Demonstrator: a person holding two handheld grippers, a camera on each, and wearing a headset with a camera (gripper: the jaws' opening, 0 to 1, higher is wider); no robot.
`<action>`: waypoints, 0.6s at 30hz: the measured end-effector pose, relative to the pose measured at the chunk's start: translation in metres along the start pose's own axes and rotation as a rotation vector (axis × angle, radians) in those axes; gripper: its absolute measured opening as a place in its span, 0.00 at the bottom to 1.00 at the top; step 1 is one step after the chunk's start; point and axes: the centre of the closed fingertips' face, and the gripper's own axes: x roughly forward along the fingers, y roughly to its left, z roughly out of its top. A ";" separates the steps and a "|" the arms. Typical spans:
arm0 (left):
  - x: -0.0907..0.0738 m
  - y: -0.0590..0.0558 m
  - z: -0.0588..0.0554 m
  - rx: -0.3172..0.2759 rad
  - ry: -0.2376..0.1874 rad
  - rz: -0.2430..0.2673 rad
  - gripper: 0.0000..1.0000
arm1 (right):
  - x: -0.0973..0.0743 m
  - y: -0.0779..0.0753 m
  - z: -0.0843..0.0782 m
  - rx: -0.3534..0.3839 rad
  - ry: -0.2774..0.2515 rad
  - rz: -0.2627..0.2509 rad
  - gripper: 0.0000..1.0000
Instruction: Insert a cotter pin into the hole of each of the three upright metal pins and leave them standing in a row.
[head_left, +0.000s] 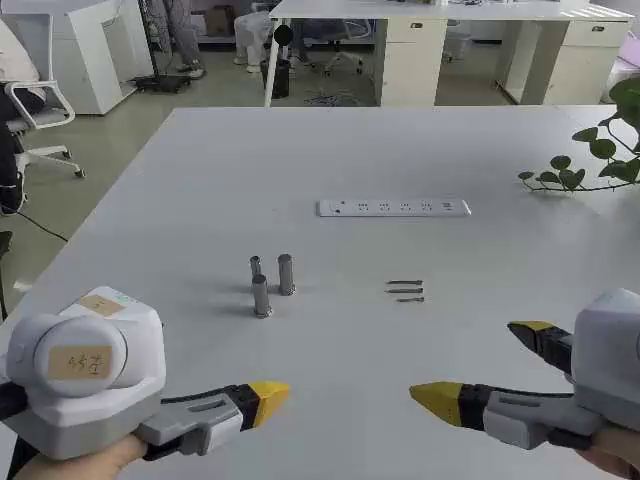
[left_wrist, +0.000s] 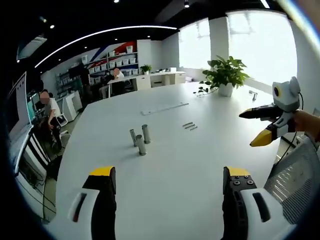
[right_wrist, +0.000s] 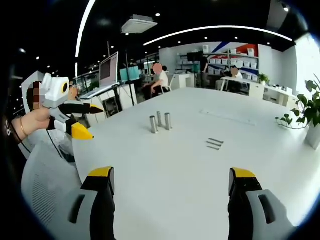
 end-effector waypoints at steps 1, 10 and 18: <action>0.000 0.000 0.000 0.003 0.000 0.000 0.87 | -0.001 -0.001 0.001 0.001 -0.001 -0.001 0.90; -0.001 0.000 -0.001 -0.002 0.000 0.004 0.86 | -0.002 -0.002 0.001 -0.011 0.004 -0.003 0.90; -0.002 0.001 -0.005 0.000 0.012 0.004 0.85 | -0.001 0.004 -0.002 -0.005 0.017 0.017 0.88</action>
